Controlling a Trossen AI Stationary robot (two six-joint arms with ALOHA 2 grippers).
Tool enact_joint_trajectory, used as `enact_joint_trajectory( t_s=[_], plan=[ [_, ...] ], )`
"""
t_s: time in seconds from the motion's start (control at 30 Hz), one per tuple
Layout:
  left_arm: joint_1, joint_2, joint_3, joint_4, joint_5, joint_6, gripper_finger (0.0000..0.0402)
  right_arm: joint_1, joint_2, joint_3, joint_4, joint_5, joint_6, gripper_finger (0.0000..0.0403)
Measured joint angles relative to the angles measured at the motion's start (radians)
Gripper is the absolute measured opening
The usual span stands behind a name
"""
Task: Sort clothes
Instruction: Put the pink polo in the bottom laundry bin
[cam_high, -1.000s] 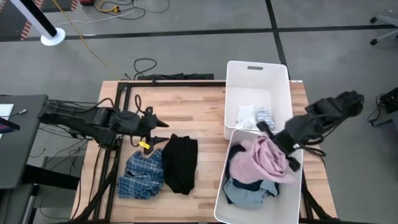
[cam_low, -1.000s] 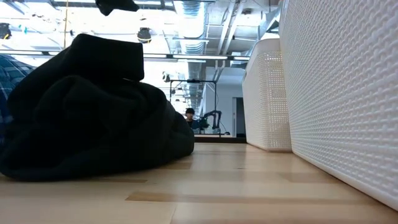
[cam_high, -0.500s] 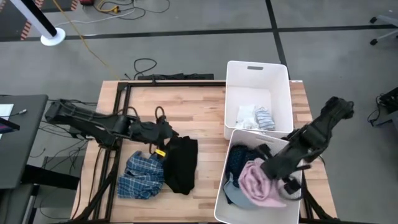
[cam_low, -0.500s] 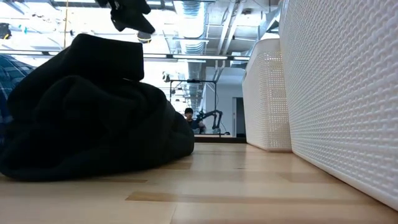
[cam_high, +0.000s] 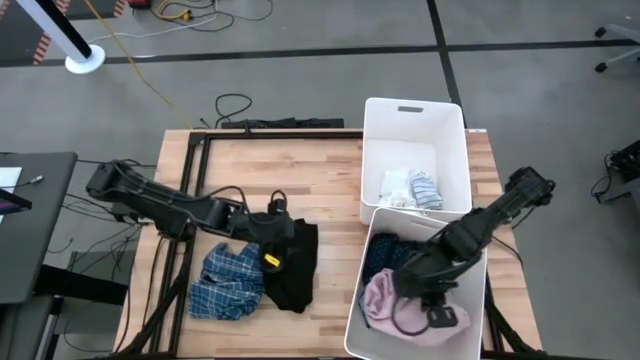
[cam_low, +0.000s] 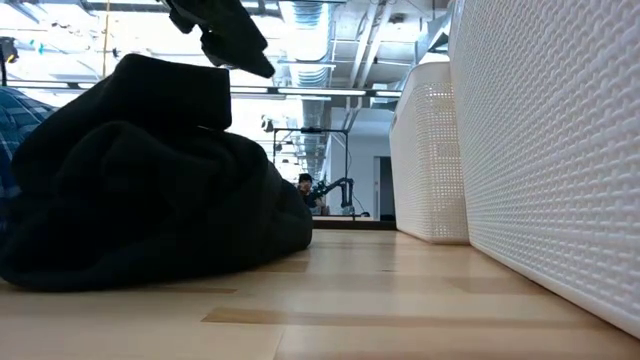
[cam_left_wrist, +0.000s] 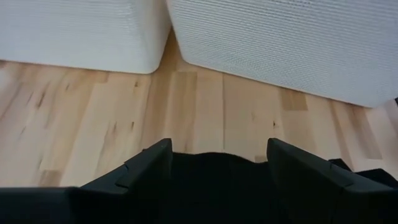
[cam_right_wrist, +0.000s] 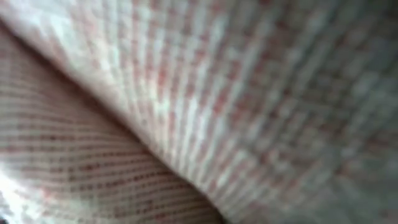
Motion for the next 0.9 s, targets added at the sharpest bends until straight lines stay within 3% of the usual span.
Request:
enact_joint_trajectory(
  t_s=[0.33,0.63,0.9],
  plan=[
    [-0.001,0.052,0.0,0.034,-0.003,0.062,0.0259,-0.052,0.202,0.0,0.001,-0.227,-0.028,0.0036],
    [0.003,0.047,0.001,0.037,-0.007,0.097,0.0259,-0.046,0.287,-0.022,0.019,-0.257,-0.018,0.0036],
    [0.003,0.046,0.001,0.025,-0.007,0.108,0.0259,-0.048,0.288,-0.213,0.166,-0.286,0.043,0.0036]
  ],
)
